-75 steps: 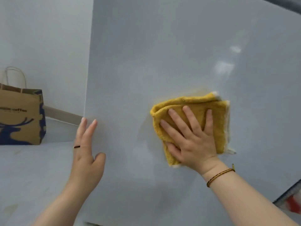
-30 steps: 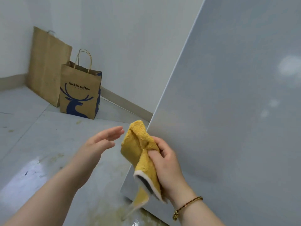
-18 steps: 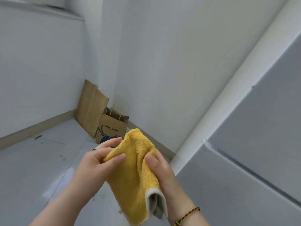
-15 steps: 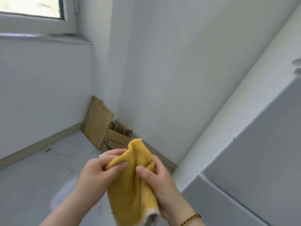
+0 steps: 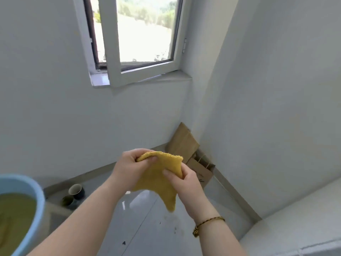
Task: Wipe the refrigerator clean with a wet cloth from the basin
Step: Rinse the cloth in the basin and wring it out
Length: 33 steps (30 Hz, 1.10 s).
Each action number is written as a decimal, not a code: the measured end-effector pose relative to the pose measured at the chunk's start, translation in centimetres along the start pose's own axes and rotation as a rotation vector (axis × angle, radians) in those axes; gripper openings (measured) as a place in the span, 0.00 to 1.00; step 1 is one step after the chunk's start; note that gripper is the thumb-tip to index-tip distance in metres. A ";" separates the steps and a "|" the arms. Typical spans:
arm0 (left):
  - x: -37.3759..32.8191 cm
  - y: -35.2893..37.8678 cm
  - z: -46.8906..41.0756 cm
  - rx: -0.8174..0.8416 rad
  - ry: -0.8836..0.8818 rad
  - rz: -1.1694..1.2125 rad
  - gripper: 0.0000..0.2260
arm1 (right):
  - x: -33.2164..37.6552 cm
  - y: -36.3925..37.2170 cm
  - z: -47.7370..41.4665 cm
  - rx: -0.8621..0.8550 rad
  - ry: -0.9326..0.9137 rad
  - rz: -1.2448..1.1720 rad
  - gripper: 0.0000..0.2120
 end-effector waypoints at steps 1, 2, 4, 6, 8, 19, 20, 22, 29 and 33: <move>0.8 -1.4 -0.3 -0.033 -0.020 -0.023 0.13 | 0.0 1.5 -0.5 0.006 -0.020 0.033 0.06; 1.4 -3.0 -0.5 -0.064 -0.047 -0.033 0.13 | 0.1 3.0 -1.1 0.014 -0.031 0.043 0.08; 2.7 -6.4 -0.5 -0.123 -0.096 -0.062 0.11 | 0.0 6.5 -2.0 0.079 -0.045 0.038 0.09; 3.8 -9.4 -0.2 -0.164 -0.159 -0.109 0.09 | -0.2 9.3 -2.6 0.164 -0.023 0.007 0.10; 5.3 -13.7 0.5 -0.299 -0.261 -0.059 0.05 | -0.1 13.5 -3.2 0.333 0.061 -0.043 0.10; 15.8 -29.6 5.9 -0.818 -0.689 0.472 0.12 | -4.8 34.7 -1.6 0.839 0.438 -0.028 0.08; 16.8 -32.1 6.3 -0.879 -0.676 0.478 0.10 | -5.8 37.0 -1.2 0.851 0.456 -0.013 0.08; 18.6 -36.3 6.6 -0.960 -0.662 0.477 0.05 | -7.9 40.9 -0.7 0.846 0.485 0.023 0.10; 27.5 -49.0 7.0 -0.990 -0.764 0.323 0.10 | -15.6 53.4 1.5 0.710 0.468 0.272 0.13; 32.3 -52.5 6.1 -0.978 -0.835 0.186 0.16 | -19.4 57.4 1.2 0.637 0.507 0.327 0.10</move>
Point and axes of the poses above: each hand's wrist, its own z-axis away from the middle knuckle, its own y-axis out of the palm, x = y × z, the point moved 6 cm from there along -z, towards the middle knuckle, and after that the axes turned 12 degrees about -x, right-handed, at the moved point
